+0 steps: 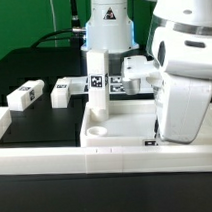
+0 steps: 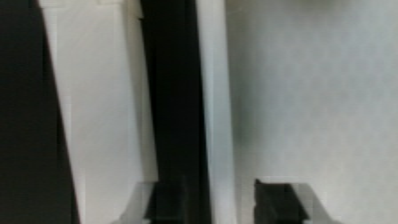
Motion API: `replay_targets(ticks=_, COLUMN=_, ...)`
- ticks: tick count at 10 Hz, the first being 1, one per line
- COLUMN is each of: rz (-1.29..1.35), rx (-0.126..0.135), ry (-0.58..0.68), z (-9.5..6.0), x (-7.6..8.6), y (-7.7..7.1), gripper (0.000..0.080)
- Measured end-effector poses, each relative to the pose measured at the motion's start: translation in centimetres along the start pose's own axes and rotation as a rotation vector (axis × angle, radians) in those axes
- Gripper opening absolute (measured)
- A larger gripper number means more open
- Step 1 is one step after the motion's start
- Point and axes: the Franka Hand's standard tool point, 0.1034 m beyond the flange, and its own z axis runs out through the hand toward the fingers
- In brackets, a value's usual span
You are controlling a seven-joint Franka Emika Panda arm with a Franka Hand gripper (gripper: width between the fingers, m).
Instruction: Assemble desk
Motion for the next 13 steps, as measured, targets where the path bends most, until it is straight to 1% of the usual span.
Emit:
replay_targets(ticks=1, rz=0.0, rx=-0.008, ry=-0.001, z=-0.7, x=-0.2, y=0.3, gripper=0.0243)
replay_targets(ticks=2, rz=0.007, rx=0.001, ry=-0.005, z=-1.6, x=-0.7, y=0.4, gripper=0.0443)
replay_targets(ticks=3, rz=0.01, rx=0.01, ry=-0.012, z=-2.4, x=-1.0, y=0.6, gripper=0.057)
replay_targets(ticks=4, rz=0.014, rx=0.002, ry=-0.011, z=-3.1, x=-1.3, y=0.9, gripper=0.057)
replay_targets(ticks=5, rz=0.022, rx=-0.008, ry=-0.012, z=-3.8, x=-2.0, y=1.1, gripper=0.0635)
replay_targets(ticks=6, rz=0.029, rx=-0.008, ry=-0.014, z=-4.2, x=-2.7, y=0.7, gripper=0.0645)
replay_targets(ticks=7, rz=0.028, rx=-0.002, ry=-0.015, z=-3.9, x=-2.7, y=0.6, gripper=0.0648)
replay_targets(ticks=9, rz=0.03, rx=-0.001, ry=-0.015, z=-3.9, x=-2.7, y=0.6, gripper=0.0649)
replay_targets(ticks=10, rz=0.03, rx=0.001, ry=-0.017, z=-3.7, x=-3.1, y=0.5, gripper=0.0649)
replay_targets(ticks=11, rz=0.046, rx=0.012, ry=-0.025, z=-3.3, x=-4.6, y=0.2, gripper=0.0649)
replay_targets(ticks=12, rz=0.046, rx=0.017, ry=-0.031, z=-3.2, x=-6.3, y=0.0, gripper=0.0649)
replay_targets(ticks=13, rz=0.059, rx=0.016, ry=-0.033, z=-3.3, x=-7.1, y=0.1, gripper=0.0649)
